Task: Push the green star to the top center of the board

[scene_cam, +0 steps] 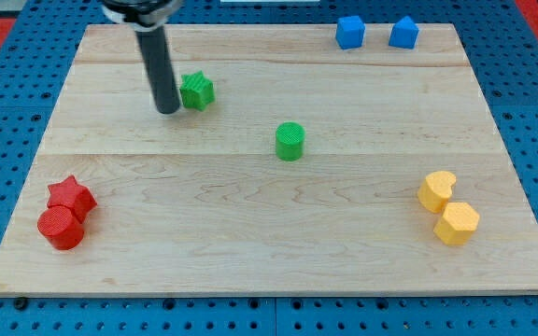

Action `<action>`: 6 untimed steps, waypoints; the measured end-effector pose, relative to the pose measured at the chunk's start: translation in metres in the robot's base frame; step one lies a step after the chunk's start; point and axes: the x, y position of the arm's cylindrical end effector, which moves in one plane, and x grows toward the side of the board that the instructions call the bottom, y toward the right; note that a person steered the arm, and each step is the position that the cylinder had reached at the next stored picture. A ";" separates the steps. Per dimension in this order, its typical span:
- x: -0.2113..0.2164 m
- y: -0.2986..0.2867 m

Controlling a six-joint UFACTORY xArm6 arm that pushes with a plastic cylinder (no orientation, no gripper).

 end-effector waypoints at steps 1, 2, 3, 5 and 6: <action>-0.047 0.018; -0.050 0.036; -0.020 0.010; -0.005 0.051; -0.032 0.073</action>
